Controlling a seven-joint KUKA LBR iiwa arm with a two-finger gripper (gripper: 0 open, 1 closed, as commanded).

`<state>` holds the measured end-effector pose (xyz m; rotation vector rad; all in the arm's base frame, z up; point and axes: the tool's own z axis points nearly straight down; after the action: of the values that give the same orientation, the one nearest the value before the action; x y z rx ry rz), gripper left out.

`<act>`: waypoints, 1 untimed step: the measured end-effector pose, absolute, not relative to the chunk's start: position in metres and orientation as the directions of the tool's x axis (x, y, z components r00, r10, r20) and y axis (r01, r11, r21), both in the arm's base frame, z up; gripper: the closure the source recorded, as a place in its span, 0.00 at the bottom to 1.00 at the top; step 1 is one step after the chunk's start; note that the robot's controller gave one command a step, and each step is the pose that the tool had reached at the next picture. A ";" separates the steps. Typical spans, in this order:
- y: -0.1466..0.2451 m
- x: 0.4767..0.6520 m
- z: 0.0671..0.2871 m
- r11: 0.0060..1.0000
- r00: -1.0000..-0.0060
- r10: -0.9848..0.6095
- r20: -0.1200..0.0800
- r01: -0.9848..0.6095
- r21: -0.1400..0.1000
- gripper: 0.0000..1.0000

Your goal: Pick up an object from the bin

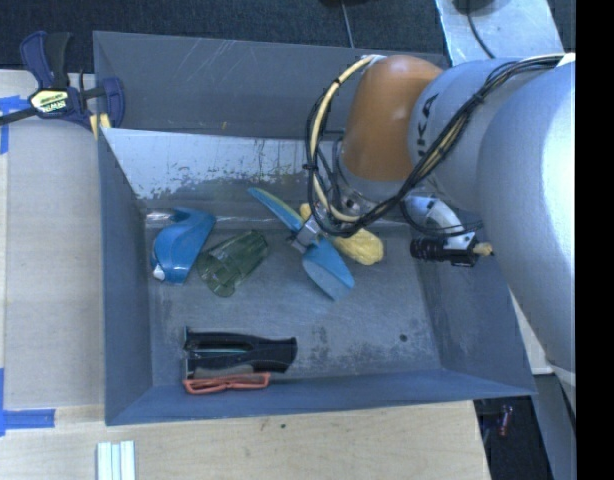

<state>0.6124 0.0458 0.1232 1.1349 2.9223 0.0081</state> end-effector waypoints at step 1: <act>0.045 0.613 0.142 0.738 -0.738 0.675 -0.005 0.675 0.008 1.00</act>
Offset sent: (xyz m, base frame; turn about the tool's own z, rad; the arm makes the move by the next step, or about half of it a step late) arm 0.0001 -0.0004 0.0760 0.0000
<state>0.6128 0.0453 0.1423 1.1349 2.9214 0.0090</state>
